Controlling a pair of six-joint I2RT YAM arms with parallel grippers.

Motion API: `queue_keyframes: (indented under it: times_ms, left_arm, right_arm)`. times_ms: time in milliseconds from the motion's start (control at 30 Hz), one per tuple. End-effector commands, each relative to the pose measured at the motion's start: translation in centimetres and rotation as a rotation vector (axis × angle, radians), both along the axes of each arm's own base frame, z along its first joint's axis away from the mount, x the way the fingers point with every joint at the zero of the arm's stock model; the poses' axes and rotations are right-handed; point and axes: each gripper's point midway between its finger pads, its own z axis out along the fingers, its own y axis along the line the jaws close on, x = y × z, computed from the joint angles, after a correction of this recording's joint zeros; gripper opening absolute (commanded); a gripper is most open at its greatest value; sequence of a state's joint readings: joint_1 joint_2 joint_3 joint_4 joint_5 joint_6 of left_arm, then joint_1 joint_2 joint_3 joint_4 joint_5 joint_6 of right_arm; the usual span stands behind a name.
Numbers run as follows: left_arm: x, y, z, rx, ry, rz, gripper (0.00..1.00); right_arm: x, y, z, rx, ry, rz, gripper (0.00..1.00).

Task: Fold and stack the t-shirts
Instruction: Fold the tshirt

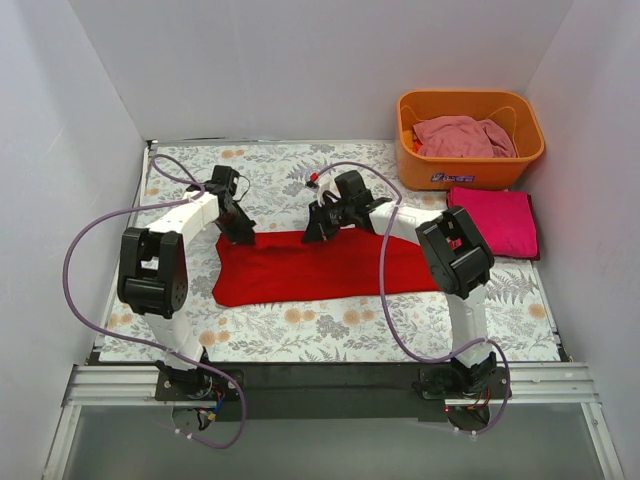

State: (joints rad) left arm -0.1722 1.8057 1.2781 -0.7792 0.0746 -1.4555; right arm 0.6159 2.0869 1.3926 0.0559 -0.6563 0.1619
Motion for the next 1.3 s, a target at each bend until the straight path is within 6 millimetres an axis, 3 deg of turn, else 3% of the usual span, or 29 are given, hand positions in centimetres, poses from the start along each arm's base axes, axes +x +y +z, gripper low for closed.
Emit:
queue_keyframes:
  times_ms: [0, 400, 733, 1100, 1233, 1267]
  left_arm:
    - [0.0, 0.2, 3.0, 0.006, -0.063, -0.018, 0.0]
    - [-2.8, 0.8, 2.3, 0.021, -0.036, -0.031, 0.0]
    - [-3.6, 1.2, 2.0, 0.035, -0.024, -0.033, 0.0]
    - [-5.6, 1.6, 0.0, 0.045, 0.028, -0.024, 0.0]
    - [-6.3, 1.5, -0.4, 0.036, 0.042, -0.036, 0.03]
    - [-6.4, 1.5, -0.2, 0.037, 0.036, -0.037, 0.05]
  right_arm:
    - [-0.9, 0.2, 1.6, 0.023, -0.06, 0.043, 0.01]
    - [-3.6, 0.3, 1.1, -0.001, -0.065, 0.091, 0.01]
    - [-3.8, 0.0, 1.6, -0.016, -0.087, 0.087, 0.01]
    - [-6.1, -0.9, -0.5, -0.049, -0.036, 0.121, 0.02]
    - [-6.8, -0.9, -0.3, -0.047, -0.02, 0.141, 0.14]
    - [-6.8, -0.8, 0.3, -0.041, -0.035, 0.144, 0.21]
